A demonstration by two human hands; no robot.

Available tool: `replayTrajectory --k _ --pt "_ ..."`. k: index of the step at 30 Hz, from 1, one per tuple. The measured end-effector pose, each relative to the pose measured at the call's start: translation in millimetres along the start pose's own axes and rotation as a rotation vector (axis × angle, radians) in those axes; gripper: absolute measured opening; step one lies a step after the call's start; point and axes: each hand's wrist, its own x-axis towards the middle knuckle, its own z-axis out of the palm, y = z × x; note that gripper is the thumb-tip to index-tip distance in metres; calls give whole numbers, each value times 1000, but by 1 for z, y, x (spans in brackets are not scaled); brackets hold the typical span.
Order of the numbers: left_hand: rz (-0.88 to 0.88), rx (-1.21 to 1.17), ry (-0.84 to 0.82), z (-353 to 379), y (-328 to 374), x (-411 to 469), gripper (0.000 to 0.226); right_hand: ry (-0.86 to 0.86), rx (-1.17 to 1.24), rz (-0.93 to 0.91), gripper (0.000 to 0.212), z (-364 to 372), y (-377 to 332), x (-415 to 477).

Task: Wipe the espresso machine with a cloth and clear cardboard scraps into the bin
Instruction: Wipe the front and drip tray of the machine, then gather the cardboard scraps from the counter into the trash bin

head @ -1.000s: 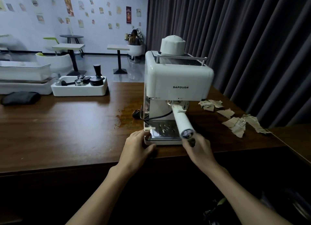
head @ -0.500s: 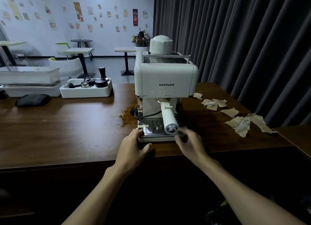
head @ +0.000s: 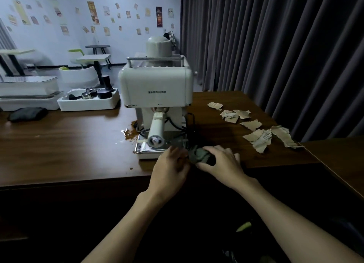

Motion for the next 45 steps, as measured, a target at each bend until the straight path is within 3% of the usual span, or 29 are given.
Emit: replayTrajectory --k 4,9,17,23,29,33,36,38,40,45 --pt "19 -83 -97 27 34 -11 23 3 117 -17 63 -3 25 -15" --pt "0 -86 -278 73 56 -32 18 227 276 45 32 0 77 -63" --pt "-93 -34 -693 177 28 -86 20 22 219 396 24 40 184 -178" --pt "-249 123 -726 236 -8 -128 44 -97 253 646 35 82 236 -244" --pt "-393 136 -657 262 -22 -155 27 1 437 868 52 110 249 -279" --pt "-371 95 -580 250 -8 -150 26 56 474 879 55 101 240 -285" --pt "-273 85 -582 228 12 -129 27 24 141 846 52 75 233 -285" --pt "-144 78 -646 212 33 -110 36 11 -24 699 59 48 227 -277" --pt "-4 111 -719 198 58 -92 39 8 -19 533 70 14 215 -263" --pt "218 202 -689 167 120 -57 35 -66 -41 238 75 -51 179 -231"
